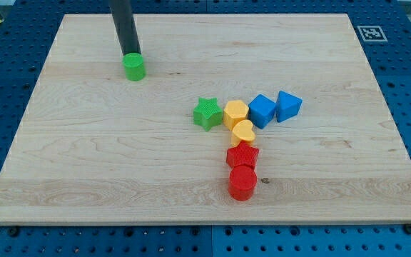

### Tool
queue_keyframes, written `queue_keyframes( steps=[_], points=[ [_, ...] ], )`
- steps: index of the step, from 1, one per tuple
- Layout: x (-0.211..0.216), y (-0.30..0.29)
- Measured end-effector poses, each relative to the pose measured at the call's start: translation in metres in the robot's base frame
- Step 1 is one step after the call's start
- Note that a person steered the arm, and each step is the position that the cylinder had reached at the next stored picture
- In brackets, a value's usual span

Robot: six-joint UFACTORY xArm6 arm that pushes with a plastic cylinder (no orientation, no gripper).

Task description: Place the green circle to the left side of the green star

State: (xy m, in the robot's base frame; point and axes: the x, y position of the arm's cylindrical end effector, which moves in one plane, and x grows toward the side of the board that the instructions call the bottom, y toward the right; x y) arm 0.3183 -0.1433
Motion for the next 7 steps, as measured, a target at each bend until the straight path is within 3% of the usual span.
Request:
queue_keyframes(
  steps=[6,7],
  points=[
    [0.039,0.025],
    [0.039,0.008]
  ],
)
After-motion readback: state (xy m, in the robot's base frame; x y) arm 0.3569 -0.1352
